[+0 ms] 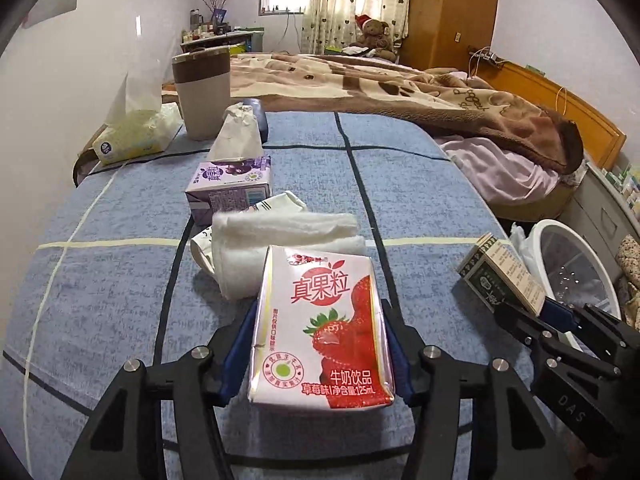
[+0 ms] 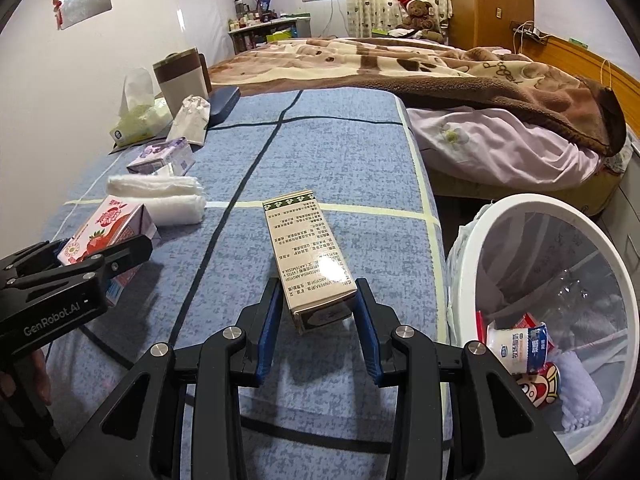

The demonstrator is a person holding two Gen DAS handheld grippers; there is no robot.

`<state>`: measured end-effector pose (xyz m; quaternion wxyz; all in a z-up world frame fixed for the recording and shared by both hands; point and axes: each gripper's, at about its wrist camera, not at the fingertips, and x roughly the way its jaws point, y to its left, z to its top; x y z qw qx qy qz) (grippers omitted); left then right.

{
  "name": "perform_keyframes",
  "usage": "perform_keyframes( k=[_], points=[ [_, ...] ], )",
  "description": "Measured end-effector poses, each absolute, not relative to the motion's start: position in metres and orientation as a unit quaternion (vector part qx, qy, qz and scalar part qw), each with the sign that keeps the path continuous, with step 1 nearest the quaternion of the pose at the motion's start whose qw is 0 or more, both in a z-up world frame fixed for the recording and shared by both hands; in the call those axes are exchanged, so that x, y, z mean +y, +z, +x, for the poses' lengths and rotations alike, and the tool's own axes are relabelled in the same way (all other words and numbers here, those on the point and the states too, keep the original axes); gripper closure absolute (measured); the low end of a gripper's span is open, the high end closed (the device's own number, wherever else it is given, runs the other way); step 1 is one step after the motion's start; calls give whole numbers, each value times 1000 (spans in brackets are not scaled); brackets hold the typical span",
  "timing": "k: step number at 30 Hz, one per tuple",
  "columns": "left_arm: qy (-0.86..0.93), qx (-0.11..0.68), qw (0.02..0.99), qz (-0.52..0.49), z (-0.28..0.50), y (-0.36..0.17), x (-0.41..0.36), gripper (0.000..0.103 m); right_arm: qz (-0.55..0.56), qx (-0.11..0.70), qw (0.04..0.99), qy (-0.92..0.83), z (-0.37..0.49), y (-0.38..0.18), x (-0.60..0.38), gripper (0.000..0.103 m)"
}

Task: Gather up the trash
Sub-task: 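Carry carton and medicine box over the wastebasket and open both tools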

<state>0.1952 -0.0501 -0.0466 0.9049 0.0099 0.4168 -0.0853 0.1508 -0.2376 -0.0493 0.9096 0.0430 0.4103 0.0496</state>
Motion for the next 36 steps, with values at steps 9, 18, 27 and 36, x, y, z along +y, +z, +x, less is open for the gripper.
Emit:
perform_keyframes(
  k=[9,18,27,36],
  points=[
    [-101,389,916,11,172,-24,-53,45,50,386,920,48,137,-35,-241,66],
    [-131,357,925,18,148,2,-68,45,60,354,933,26,114,-14,-259,66],
    [-176,331,926,37,129,20,-105,45,72,331,941,-12,93,-3,-289,66],
    [-236,313,918,61,117,32,-157,45,84,327,939,-67,79,-1,-332,66]
  ],
)
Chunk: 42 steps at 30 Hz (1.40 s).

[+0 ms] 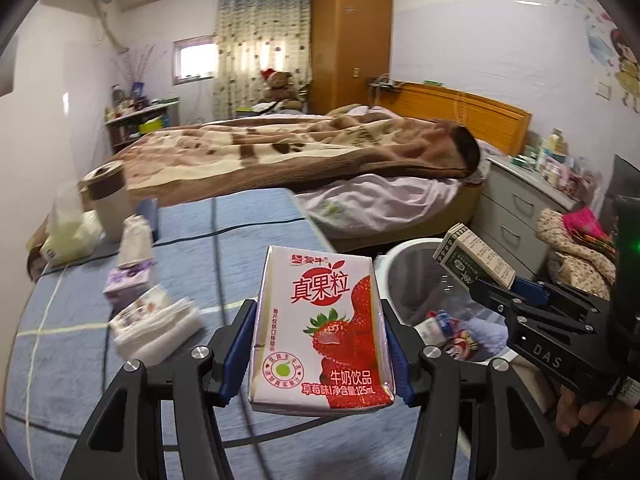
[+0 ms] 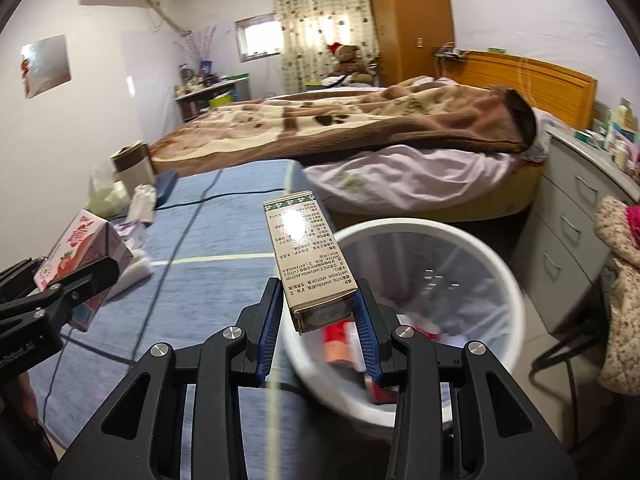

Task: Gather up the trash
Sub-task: 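Carry carton and medicine box over the wastebasket and open both tools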

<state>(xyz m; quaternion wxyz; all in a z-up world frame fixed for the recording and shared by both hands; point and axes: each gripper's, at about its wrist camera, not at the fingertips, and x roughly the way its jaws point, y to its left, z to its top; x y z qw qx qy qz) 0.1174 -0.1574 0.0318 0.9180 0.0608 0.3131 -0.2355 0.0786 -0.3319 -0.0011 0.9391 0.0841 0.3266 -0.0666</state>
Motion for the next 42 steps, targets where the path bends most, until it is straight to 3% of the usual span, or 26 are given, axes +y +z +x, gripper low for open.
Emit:
perform_keyframes(
  k=[18,34,40,42],
  points=[
    [-339,339,873,93,121,11,-266,45,107,372,912,-137,78,-23,-411,66],
    [-364,365,851,101,131,-16,-305,44,106,405,899,-130,90,-42,-436,66],
    [-367,369,850,86,136,-17,-299,34,109,405,897,-137,86,-43,-440,65],
    [-367,368,851,81,137,-16,-297,34,115,400,898,-139,84,-40,-440,60]
  ],
)
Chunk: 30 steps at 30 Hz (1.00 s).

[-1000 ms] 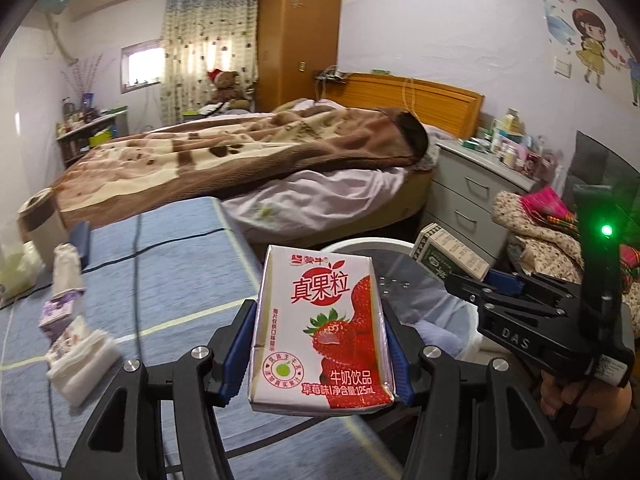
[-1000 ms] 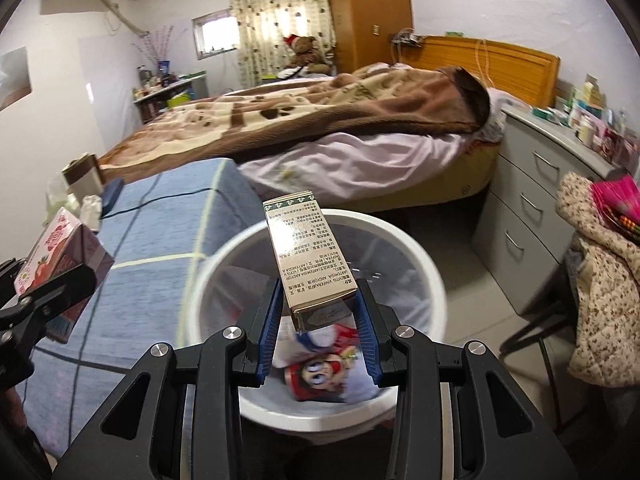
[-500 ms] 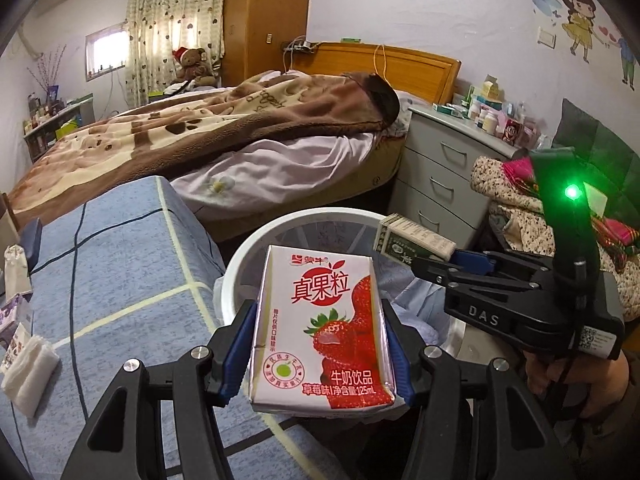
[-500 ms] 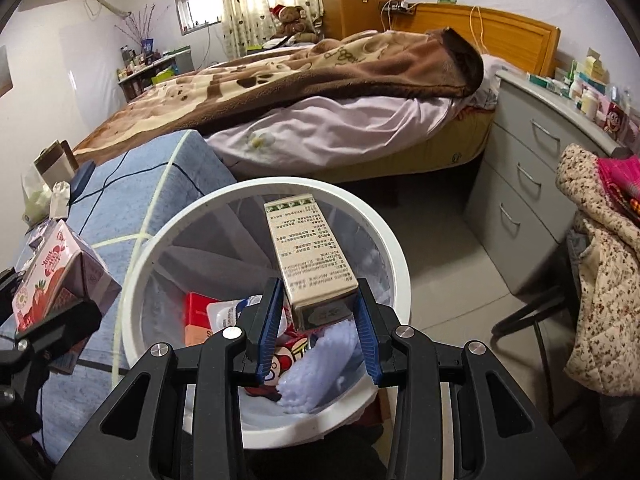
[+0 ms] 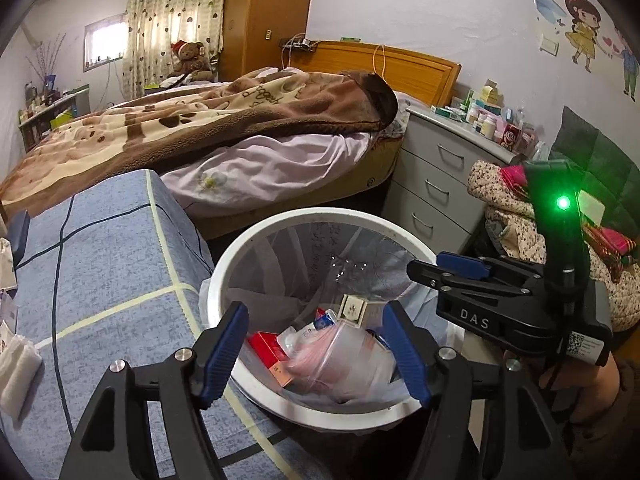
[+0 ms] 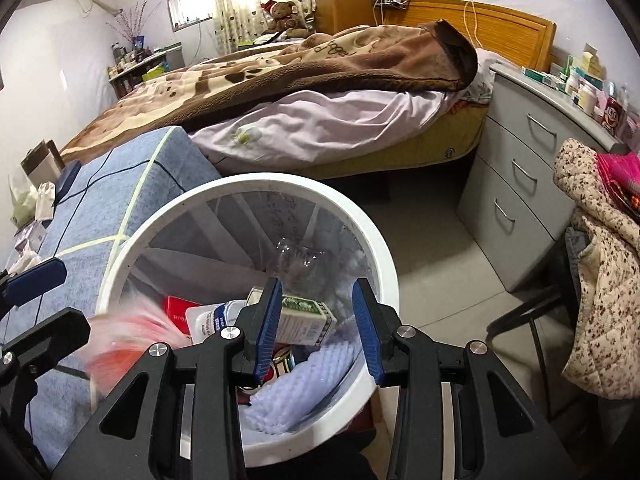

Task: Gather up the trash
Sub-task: 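Carry carton and medicine box over the wastebasket and open both tools, then move both open tools back toward the remaining trash on the table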

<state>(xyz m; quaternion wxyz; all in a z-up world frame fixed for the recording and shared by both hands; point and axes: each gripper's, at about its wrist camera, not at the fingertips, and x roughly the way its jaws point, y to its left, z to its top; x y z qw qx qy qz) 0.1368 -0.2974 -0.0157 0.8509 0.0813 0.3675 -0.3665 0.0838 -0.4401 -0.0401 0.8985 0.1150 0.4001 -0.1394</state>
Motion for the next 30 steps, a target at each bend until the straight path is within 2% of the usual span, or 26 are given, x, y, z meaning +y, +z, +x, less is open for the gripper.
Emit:
perform_keyframes(
  k=[3,25,30],
  points=[
    [-367,366,852,76,137,-13,-293,34,118,394,900,-142,83,-36,-439,56],
    [-305,339,888,60,134,13,-212,34,113,353,922,-112,85,-13,-390,55],
    [-286,335,896,52,137,16,-186,34,111,351,925,-92,93,-13,-372,51]
  ],
)
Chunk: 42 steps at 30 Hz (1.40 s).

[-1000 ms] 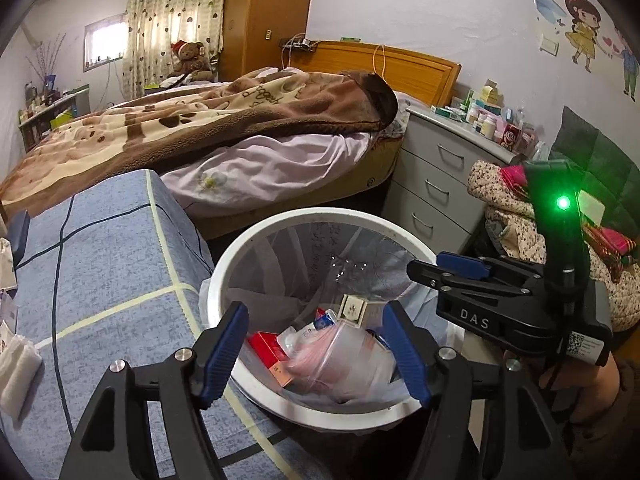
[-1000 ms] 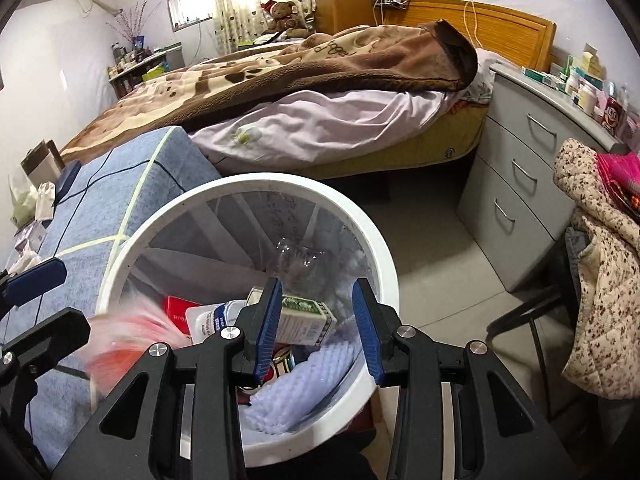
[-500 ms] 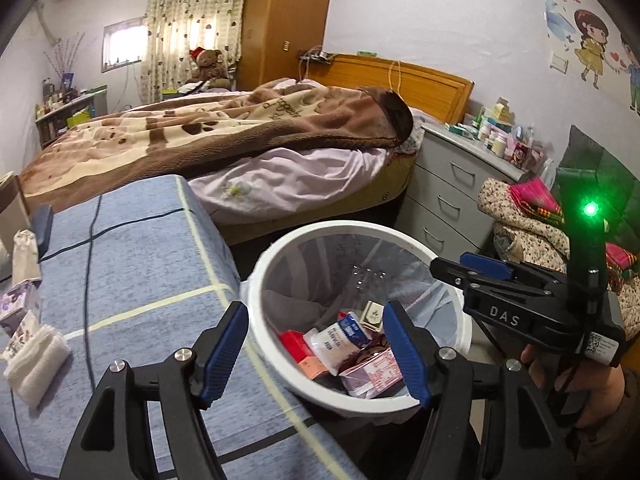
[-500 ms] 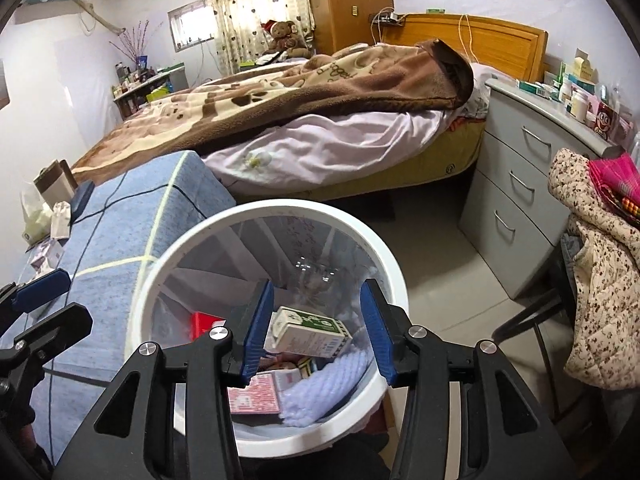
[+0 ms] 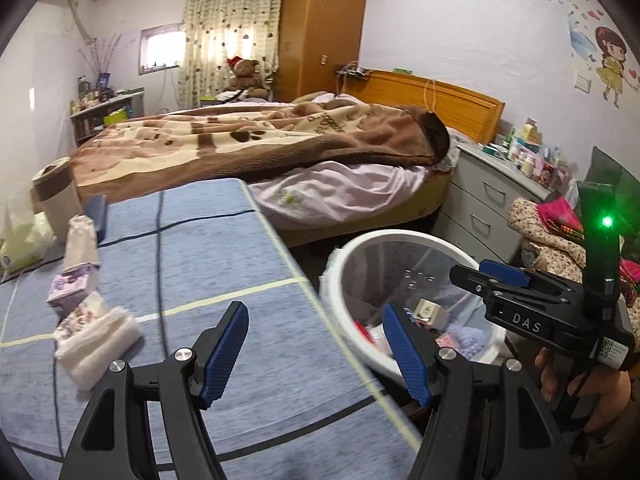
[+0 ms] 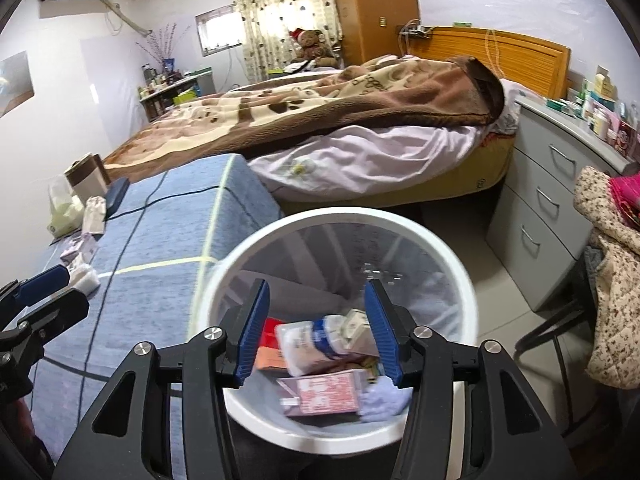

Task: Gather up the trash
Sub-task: 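Move both open tools back toward the remaining trash on the table, then grasp the purple juice box with left tool while right tool grasps the rolled white tissue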

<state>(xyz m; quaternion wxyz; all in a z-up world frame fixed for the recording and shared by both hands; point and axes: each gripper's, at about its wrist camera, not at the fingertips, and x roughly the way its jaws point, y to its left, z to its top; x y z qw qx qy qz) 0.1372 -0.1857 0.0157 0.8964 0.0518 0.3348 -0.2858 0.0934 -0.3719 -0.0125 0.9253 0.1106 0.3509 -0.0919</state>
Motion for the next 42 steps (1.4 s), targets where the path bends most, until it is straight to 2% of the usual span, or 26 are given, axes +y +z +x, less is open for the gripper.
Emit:
perform_keyframes(
  k=[4,8,33,42],
  points=[
    [-265,330,905,46,139,15,-157,34,110,343,930,-68,101,-10,-354,50],
    [-242,334,910,31,146,10,-127,34,101,338,935,-47,114,-9,-336,44],
    [-110,356,928,-31,213,-14,51,34,90,397,908,102,183,-34,-215,44],
    [-116,365,923,-24,236,-21,72,34,108,420,887,159,201,-46,-170,44]
  ],
)
